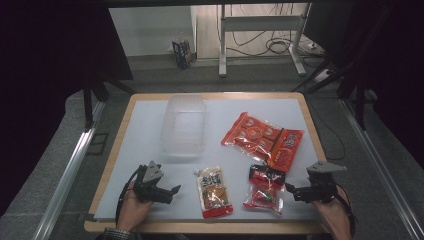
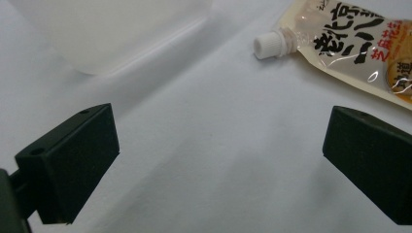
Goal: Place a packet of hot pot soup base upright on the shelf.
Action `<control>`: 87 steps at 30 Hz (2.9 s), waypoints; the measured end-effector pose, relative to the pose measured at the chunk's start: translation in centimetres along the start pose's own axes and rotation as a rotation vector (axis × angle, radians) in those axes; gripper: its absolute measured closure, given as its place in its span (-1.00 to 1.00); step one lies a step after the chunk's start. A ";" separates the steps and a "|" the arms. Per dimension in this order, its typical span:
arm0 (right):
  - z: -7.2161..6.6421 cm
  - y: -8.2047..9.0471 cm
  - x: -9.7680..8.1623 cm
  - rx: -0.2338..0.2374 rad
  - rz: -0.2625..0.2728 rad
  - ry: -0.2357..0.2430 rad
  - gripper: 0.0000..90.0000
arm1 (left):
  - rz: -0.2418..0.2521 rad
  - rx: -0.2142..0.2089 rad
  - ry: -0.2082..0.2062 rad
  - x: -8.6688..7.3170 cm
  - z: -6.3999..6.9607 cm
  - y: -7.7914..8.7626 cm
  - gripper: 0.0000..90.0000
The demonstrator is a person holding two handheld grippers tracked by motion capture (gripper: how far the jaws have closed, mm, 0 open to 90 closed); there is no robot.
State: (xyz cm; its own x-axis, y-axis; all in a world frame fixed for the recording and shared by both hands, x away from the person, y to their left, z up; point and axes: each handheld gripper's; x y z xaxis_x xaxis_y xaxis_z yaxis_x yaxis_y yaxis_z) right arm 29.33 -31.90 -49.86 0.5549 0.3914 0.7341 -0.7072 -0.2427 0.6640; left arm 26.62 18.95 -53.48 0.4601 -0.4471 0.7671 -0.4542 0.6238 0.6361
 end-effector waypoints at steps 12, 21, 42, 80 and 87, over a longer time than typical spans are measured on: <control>-0.1 -0.5 -0.1 0.001 -0.011 -0.001 -1.00 | -0.022 -0.017 -0.011 0.2 0.4 -0.5 -1.00; -0.2 -0.5 0.0 0.003 -0.015 -0.004 -1.00 | -0.024 -0.021 -0.016 0.2 0.5 -0.6 -1.00; -1.0 -0.8 0.9 0.004 -0.025 -0.028 -0.97 | -0.033 -0.026 -0.025 0.3 0.7 -0.7 -1.00; -1.9 -12.0 13.4 -0.003 -0.070 -0.031 0.96 | -0.026 -0.021 -0.031 0.3 0.8 -0.4 -1.00; -1.4 -15.0 15.1 -0.075 -0.080 -0.044 0.96 | -0.026 -0.021 -0.033 0.3 0.8 -0.4 -1.00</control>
State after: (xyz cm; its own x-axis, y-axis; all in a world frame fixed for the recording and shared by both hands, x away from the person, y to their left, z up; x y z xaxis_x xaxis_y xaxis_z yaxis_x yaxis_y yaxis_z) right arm 47.72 -21.12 -48.89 0.6281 0.3674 0.6859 -0.6899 -0.1448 0.7093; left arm 26.36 18.06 -53.45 0.4461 -0.4837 0.7530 -0.4264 0.6249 0.6540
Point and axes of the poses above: each handheld gripper's, and its own axes: y roughly backward along the jaws, x roughly out of its top, z roughly to its right, and after that the axes turned 12 degrees about -x, right-handed
